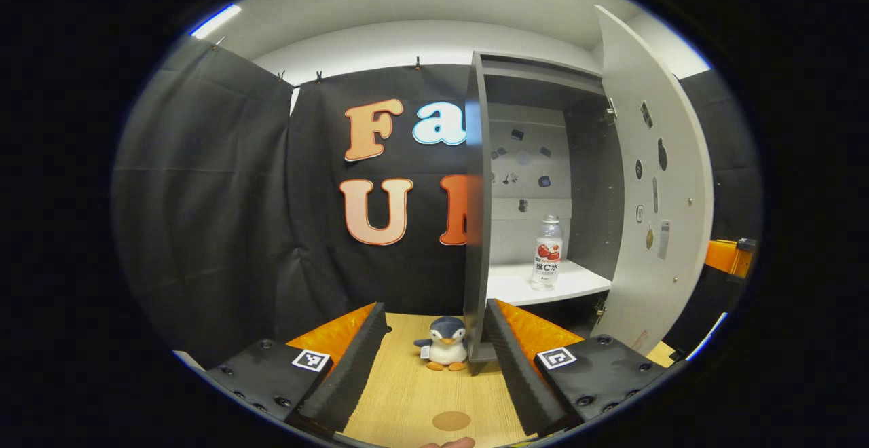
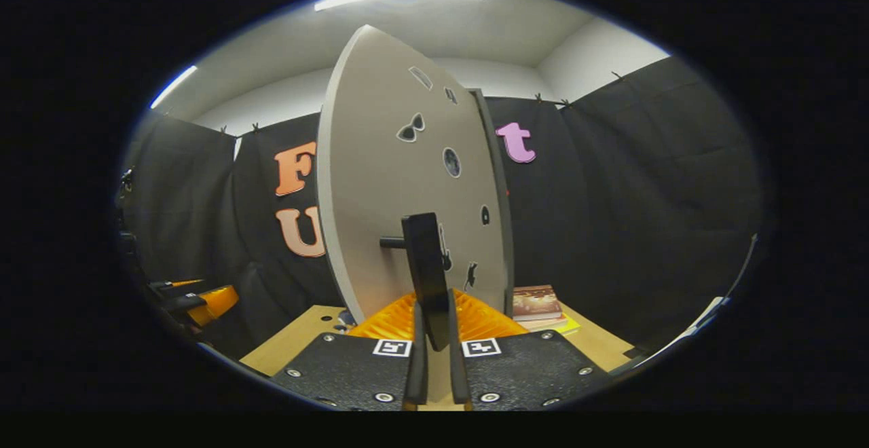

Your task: Open the cabinet door with the right hand, grasp the bottle in the cabinet with the left hand and place it on the coaster, then close the cabinet door with the right hand.

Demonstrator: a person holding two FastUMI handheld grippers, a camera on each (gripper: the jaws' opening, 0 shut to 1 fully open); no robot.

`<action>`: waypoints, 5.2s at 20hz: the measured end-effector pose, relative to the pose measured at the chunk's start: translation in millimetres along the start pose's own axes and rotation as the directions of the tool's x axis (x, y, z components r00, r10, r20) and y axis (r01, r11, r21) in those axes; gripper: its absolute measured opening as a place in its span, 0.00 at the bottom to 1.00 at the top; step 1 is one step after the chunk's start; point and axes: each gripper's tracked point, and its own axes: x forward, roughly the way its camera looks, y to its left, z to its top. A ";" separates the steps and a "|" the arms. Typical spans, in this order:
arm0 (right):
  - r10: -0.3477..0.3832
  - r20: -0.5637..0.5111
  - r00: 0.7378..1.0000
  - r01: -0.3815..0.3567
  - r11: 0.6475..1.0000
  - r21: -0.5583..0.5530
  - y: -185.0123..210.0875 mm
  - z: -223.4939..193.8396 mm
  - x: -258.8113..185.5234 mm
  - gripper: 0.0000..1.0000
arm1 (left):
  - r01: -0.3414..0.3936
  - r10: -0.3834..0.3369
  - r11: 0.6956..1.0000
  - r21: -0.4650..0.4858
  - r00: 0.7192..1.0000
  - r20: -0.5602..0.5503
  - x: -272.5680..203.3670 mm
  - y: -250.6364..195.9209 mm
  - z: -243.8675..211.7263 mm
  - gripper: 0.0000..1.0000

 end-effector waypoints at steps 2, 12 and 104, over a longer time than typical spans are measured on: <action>-0.031 0.009 0.999 0.031 0.999 0.016 -25.0 3.9 -6.4 0.11 | 0.017 -0.017 1.000 0.007 1.000 -0.004 -0.1 -14.1 -1.2 0.96; -0.009 0.007 1.000 0.009 1.000 0.029 -127.9 3.4 -20.0 0.02 | 0.082 -0.082 0.997 0.009 0.996 0.022 3.7 -76.1 10.6 0.94; 0.128 -0.194 0.973 -0.096 0.981 0.166 -83.7 -173.6 -118.8 0.63 | 0.094 -0.096 0.995 -0.020 0.994 -0.061 85.1 -38.7 -320.3 0.84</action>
